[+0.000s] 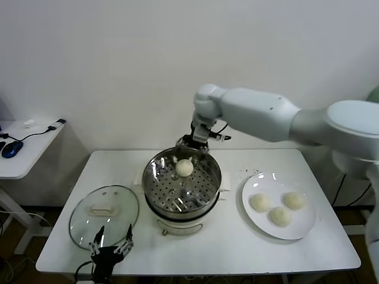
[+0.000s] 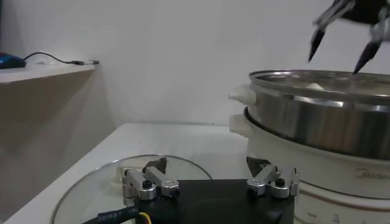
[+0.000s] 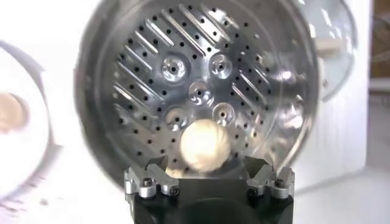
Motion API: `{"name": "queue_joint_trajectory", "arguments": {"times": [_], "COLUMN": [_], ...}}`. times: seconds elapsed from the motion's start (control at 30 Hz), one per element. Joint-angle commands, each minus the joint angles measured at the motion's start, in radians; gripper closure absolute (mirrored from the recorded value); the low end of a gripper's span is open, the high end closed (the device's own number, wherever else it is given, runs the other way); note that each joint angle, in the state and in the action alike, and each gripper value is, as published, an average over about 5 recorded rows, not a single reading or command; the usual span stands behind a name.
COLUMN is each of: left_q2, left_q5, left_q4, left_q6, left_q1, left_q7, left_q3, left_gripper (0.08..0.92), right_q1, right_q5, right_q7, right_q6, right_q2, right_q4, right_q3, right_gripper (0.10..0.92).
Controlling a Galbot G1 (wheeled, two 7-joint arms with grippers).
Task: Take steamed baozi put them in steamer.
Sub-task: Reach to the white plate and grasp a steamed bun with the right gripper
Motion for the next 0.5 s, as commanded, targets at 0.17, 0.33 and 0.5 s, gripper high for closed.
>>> {"name": "queue_joint_trajectory", "arguments": {"times": [0.17,0.33,0.5], "left_q2": [0.004,0.004,0.004], "left_q5": [-0.008,-0.021,-0.027], "left_q4": [0.0,-0.005,-0.014], "left_q6": [0.001,0.007,0.013], "left_q1": [-0.01,-0.017,-0.015], "left_q7": [0.0,0.001,0.003], "left_q3": [-0.004,-0.007,-0.011], "left_gripper": [0.177,0.177,0.177], "right_q1": [0.301,0.173,-0.007], "right_q5": [0.372,0.37,0.324], "right_q7": [0.127,0.224,0.269], "right_q6": [-0.633,-0.756,-0.811], "right_q2": [-0.471,-0.546,-0.555], "right_q4": [0.433,0.499,0.424], "right_q3": [-0.46,-0.473,-0.365], "right_gripper": [0.202,0.203,0.203]}}
